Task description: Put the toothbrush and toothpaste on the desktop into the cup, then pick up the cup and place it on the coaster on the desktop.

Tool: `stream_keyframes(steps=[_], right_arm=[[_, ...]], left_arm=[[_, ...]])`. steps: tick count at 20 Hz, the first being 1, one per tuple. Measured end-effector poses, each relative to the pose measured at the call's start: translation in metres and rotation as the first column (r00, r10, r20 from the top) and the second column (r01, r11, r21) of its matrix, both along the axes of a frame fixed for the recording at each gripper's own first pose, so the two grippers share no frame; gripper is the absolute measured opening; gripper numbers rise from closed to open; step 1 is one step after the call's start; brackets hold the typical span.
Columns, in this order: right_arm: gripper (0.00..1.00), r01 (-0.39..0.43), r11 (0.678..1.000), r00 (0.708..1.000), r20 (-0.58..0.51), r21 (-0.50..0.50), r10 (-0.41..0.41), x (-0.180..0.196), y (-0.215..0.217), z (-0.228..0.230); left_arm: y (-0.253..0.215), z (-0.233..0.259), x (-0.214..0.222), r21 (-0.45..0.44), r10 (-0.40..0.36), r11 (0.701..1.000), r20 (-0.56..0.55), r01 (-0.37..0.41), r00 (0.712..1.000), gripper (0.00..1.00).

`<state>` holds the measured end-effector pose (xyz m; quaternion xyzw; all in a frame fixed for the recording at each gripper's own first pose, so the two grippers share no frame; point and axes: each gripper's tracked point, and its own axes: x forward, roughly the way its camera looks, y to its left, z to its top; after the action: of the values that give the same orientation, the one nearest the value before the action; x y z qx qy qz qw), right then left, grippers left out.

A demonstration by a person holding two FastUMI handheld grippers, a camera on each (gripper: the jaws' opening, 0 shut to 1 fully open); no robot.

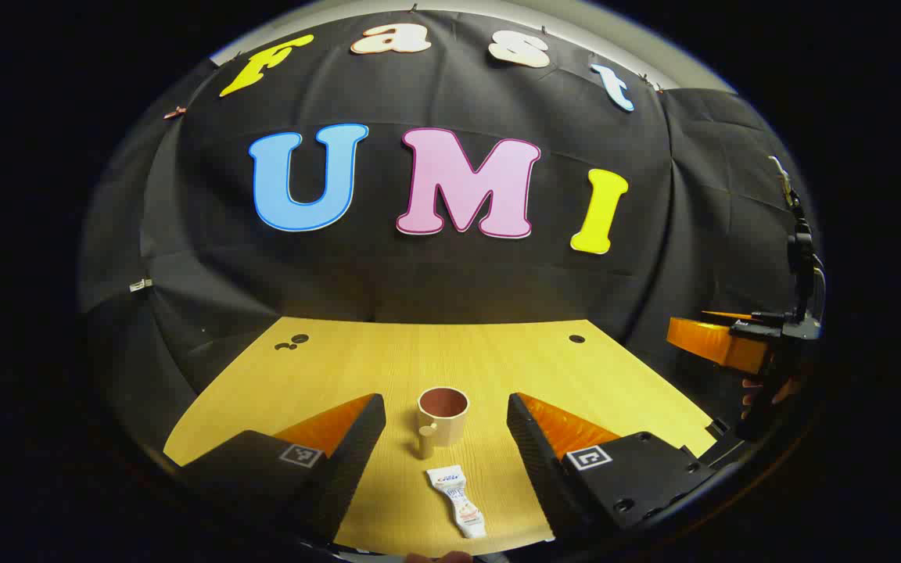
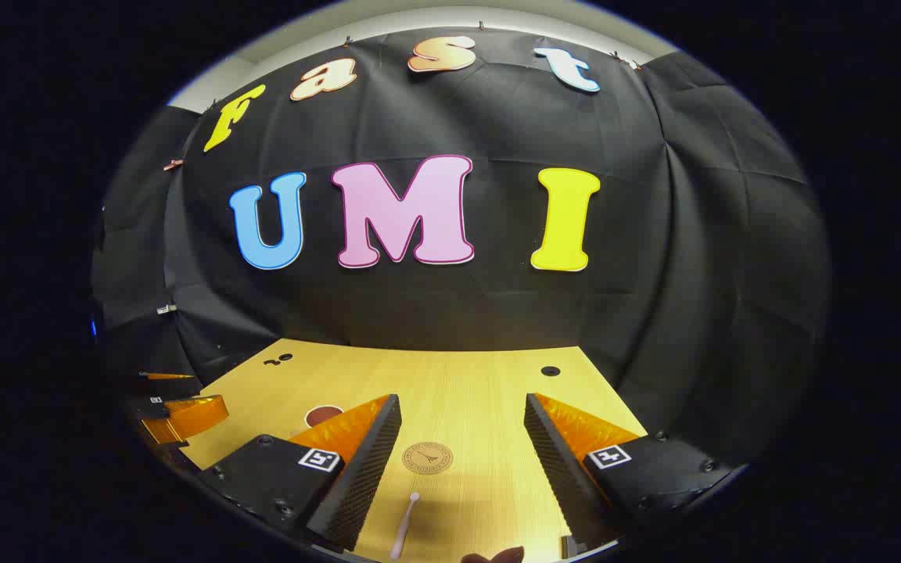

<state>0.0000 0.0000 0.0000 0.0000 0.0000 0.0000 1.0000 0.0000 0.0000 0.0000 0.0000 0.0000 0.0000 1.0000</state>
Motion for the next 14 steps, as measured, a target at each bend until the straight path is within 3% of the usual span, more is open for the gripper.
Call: stream_keyframes(steps=[1, 14], right_arm=[[0.97, 0.001, 1.000, 1.000, -0.001, 0.001, -0.001, 0.000, -0.001, 0.000], [0.97, 0.009, 1.000, 0.999, -0.032, 0.010, -0.009, -0.002, -0.006, -0.011]], left_arm=[[0.000, 0.001, 0.000, 0.001, 0.000, 1.000, 0.000, 0.000, 1.000, 0.97], [-0.005, -0.008, 0.003, 0.004, -0.012, 1.000, -0.027, 0.012, 1.000, 0.97]])
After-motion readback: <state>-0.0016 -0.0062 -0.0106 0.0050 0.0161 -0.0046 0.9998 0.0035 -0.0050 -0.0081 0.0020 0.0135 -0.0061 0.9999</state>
